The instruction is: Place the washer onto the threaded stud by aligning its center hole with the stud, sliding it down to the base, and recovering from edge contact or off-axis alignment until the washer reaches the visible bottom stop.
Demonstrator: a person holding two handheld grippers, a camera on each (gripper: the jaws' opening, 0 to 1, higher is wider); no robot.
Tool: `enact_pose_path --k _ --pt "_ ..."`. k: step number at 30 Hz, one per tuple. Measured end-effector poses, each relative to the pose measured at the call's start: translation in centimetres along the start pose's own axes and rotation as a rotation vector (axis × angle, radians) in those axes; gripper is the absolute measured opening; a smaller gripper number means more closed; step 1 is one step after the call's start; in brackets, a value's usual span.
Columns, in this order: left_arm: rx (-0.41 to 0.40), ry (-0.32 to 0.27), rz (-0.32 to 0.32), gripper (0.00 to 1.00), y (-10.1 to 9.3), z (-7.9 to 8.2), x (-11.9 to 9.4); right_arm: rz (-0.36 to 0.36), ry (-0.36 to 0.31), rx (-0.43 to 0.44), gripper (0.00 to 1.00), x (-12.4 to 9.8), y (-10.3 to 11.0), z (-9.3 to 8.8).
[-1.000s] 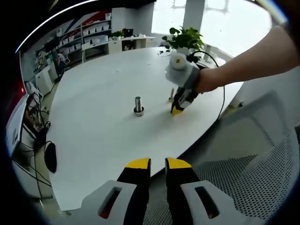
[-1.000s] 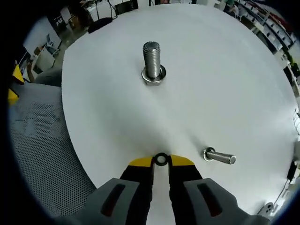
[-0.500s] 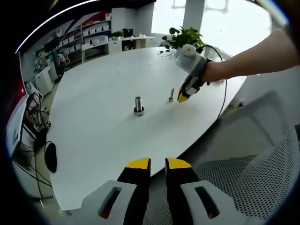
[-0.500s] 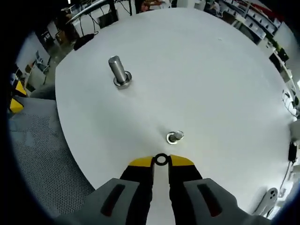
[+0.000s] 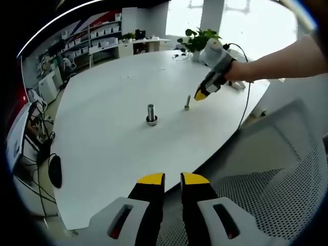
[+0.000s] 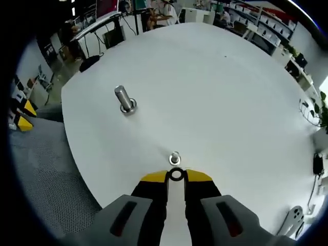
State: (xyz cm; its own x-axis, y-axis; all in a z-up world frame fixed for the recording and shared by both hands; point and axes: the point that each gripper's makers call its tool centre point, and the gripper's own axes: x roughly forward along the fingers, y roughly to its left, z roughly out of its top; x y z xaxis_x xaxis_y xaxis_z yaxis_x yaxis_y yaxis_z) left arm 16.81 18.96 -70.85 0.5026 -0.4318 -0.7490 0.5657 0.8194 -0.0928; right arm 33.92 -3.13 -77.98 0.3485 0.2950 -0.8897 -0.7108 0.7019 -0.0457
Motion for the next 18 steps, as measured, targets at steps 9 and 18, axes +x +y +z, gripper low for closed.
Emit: enact_pose_path --k 9,18 --pt "0.001 -0.007 -0.002 0.1 0.0 0.1 -0.1 -0.024 -0.039 -0.066 0.13 -0.5 0.2 1.4" --pt "-0.011 -0.035 -0.006 0.12 -0.1 0.6 -0.2 -0.034 -0.034 -0.107 0.13 0.0 -0.1 2.2"
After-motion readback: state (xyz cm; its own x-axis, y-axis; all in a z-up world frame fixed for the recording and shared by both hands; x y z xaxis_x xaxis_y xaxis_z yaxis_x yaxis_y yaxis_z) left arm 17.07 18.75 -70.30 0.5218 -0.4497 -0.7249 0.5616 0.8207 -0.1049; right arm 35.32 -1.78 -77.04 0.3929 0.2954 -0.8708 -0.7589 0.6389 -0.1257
